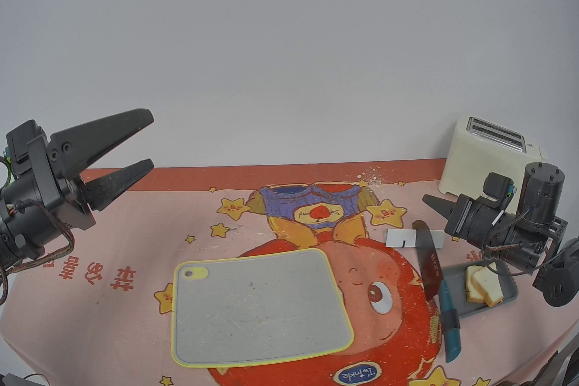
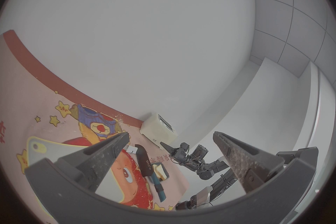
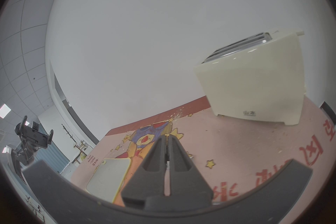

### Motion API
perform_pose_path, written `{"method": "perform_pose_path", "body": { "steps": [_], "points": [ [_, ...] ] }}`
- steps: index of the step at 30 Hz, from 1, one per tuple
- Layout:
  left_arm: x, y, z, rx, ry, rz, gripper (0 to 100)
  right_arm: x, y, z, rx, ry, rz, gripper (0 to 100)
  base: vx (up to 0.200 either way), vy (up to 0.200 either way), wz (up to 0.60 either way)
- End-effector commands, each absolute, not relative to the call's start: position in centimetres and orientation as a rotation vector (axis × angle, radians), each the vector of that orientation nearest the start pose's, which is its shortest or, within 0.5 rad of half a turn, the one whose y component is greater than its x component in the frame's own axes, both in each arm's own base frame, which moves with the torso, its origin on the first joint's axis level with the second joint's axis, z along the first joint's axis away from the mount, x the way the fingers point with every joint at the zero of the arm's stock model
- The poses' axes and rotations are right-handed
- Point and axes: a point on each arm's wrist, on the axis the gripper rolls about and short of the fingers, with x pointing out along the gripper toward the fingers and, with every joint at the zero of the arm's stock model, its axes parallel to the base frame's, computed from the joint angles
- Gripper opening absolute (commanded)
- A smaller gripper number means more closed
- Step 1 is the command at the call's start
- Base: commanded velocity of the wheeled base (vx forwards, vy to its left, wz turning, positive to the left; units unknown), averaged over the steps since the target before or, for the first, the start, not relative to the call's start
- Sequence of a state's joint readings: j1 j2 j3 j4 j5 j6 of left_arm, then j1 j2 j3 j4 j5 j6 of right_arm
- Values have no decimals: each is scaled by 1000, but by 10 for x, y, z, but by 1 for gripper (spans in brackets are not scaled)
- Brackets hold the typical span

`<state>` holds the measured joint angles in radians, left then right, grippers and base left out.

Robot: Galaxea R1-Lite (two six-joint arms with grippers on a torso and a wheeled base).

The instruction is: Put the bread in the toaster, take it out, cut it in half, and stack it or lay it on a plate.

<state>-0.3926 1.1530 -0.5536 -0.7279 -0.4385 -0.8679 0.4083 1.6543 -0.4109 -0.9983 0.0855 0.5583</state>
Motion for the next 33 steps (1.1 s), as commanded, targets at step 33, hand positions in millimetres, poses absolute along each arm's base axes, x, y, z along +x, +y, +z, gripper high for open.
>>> {"method": "perform_pose_path", "body": {
  "steps": [33],
  "points": [
    [144, -64, 240, -576, 136, -886, 100, 227, 99, 137, 465, 344, 404, 0, -85, 0, 0]
  ]
}}
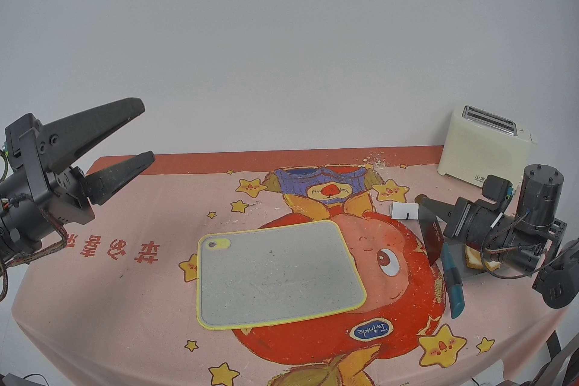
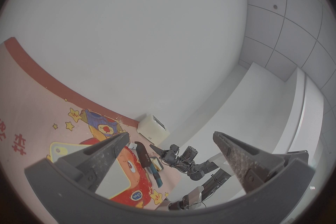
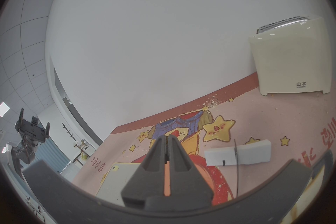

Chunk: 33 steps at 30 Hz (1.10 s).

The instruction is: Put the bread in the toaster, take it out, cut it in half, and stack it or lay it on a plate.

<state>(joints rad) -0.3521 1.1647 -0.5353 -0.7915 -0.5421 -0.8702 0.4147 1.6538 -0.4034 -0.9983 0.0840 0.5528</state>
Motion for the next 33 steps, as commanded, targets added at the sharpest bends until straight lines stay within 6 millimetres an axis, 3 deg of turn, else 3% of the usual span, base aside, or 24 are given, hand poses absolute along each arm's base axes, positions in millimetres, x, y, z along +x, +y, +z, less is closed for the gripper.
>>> {"method": "perform_pose_path", "body": {
  "steps": [1, 4, 7, 9, 10, 14, 20, 24, 29, 33],
  "points": [
    [136, -61, 238, -476, 75, -873, 100, 224, 96, 142, 441, 316, 403, 0, 0, 0, 0],
    [107, -49, 241, -180, -150, -787, 100, 200, 74, 178, 336, 120, 348, 0, 0, 0, 0],
    [94, -42, 253, -149, -255, -676, 100, 184, 55, 205, 258, -30, 301, 0, 0, 0, 0],
    [86, -38, 256, -159, -290, -638, 100, 176, 48, 212, 228, -70, 276, 0, 0, 0, 0],
    [69, -30, 257, -173, -347, -580, 100, 159, 38, 218, 172, -116, 240, 0, 0, 0, 0],
    [38, -16, 246, -196, -389, -476, 100, 114, 17, 207, 111, -106, 148, 0, 0, 0, 0],
    [-10, 2, 207, -201, -410, -352, 100, 47, 4, 182, 106, -72, 87, 0, 0, 0, 0],
    [-3, -1, 197, -174, -290, -401, 100, 20, 2, 175, 91, -19, 91, 0, 0, 0, 0],
    [6, -5, 191, -165, -221, -417, 100, 8, 1, 165, 85, 17, 99, 0, 0, 0, 0],
    [5, -4, 161, -144, -168, -402, 100, 5, 1, 152, 79, 36, 97, 0, 0, 0, 0]
  ]
}}
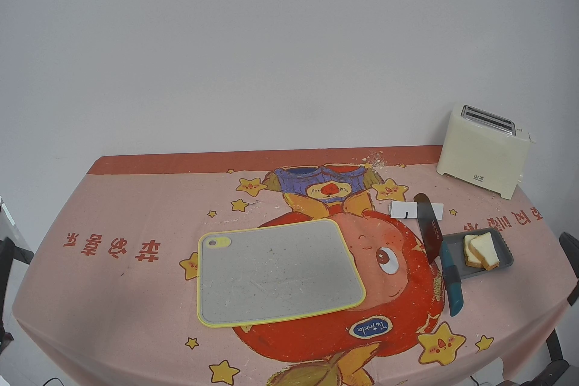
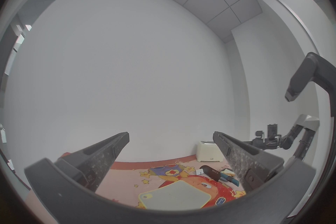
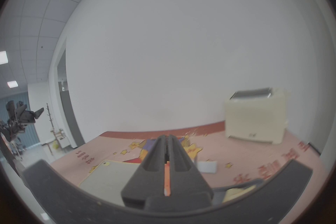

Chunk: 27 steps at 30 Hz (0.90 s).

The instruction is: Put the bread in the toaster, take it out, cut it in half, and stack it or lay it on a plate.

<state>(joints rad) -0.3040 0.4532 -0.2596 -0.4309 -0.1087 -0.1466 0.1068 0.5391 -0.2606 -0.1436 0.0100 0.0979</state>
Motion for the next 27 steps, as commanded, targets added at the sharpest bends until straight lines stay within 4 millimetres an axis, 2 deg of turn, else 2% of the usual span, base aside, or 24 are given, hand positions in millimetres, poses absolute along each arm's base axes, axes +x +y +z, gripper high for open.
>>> {"method": "perform_pose_path", "body": {
  "steps": [1, 5, 6, 8, 11, 14, 18, 19, 20, 27],
  "points": [
    [-2, -2, 152, -132, -194, -397, 100, 3, 1, 150, 73, 33, 97, 0, 0, 0, 0],
    [-15, 1, 129, -116, -217, -335, 100, 3, 0, 142, 71, 46, 89, 0, 0, 0, 0],
    [-16, 1, 128, -115, -214, -331, 100, 3, 0, 141, 71, 48, 89, 0, 0, 0, 0],
    [-18, 2, 109, -104, -128, -255, 100, 2, 0, 132, 69, 66, 76, 0, 0, 0, 0],
    [-14, 3, 94, -101, -50, -176, 100, -2, 0, 120, 61, 64, 73, 0, 0, 0, 0],
    [-14, 2, 83, -83, 62, -218, 100, -4, 0, 109, 57, 68, 69, 0, 0, 0, 0],
    [-14, 1, 83, -64, 65, -277, 100, -8, 0, 97, 45, 54, 62, 0, 0, 0, 0],
    [-14, 1, 83, -63, 63, -290, 100, -14, 0, 85, 21, 45, 64, 0, 0, 0, 0],
    [-14, 1, 83, -61, 66, -291, 100, -16, 0, 82, 19, 51, 69, 0, 0, 0, 0],
    [-14, 1, 83, -34, 65, -244, 100, -20, 0, 77, -4, 49, -6, 0, 0, 0, 0]
  ]
}}
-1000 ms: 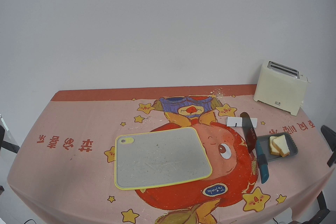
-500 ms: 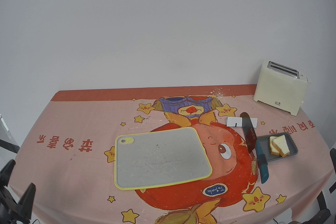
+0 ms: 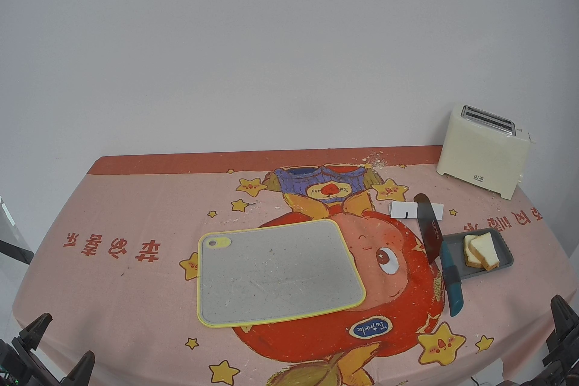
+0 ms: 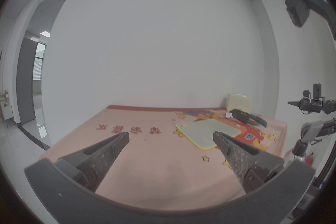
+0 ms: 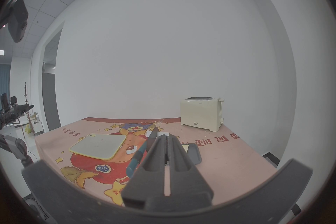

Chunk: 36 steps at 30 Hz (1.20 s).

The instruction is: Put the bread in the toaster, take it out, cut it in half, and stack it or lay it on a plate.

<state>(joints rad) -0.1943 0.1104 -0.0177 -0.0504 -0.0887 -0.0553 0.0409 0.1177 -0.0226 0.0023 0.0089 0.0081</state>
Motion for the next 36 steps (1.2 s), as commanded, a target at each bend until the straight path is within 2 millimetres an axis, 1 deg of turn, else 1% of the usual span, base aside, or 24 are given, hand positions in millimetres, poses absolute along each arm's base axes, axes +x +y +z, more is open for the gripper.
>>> {"method": "perform_pose_path", "body": {
  "steps": [1, 2, 4, 7, 13, 16, 17, 20, 23, 27, 28, 32, 36],
  "points": [
    [-14, 2, 80, -11, 86, -177, 100, -20, 1, 77, -4, 46, -15, 0, 0, 0, 0],
    [-14, 4, 78, 6, 112, -112, 100, -20, 0, 77, -1, 44, -15, 0, 0, 0, 0],
    [-15, 3, 76, 12, 119, -77, 100, -21, 0, 76, 0, 40, -12, 0, 0, 0, 0],
    [-15, 2, 78, 8, 99, -72, 100, -23, 0, 76, -8, 11, -5, 0, 0, 0, 0],
    [-15, 2, 78, 3, 97, -57, 100, -23, 0, 75, -2, 8, 3, 0, 0, 0, 0],
    [-15, 2, 78, 10, 92, -28, 100, -23, 0, 75, -2, 8, 2, 0, 0, 0, 0],
    [-18, 1, 77, 37, 58, -6, 100, -23, 0, 75, -3, 8, -2, 0, 0, 0, 0],
    [-20, 0, 77, 73, 22, -65, 100, -23, 0, 75, -5, 8, 0, 0, 0, 0, 0],
    [-21, -1, 78, 80, 7, -63, 100, -23, 0, 76, 2, 6, 0, 0, 0, 0, 0],
    [-21, 0, 77, 24, 18, -43, 100, -23, 0, 76, 12, 5, -3, 0, 0, 0, 0],
    [-21, 1, 77, -6, 17, 3, 100, -23, 0, 76, 12, 5, -9, 0, 0, 0, 0],
    [-21, 1, 77, -7, 17, 37, 100, -23, 0, 76, 12, 5, -11, 0, 0, 0, 0],
    [-21, 1, 77, 10, 14, 15, 100, -23, 0, 76, 11, 6, -11, 0, 0, 0, 0]
  ]
}}
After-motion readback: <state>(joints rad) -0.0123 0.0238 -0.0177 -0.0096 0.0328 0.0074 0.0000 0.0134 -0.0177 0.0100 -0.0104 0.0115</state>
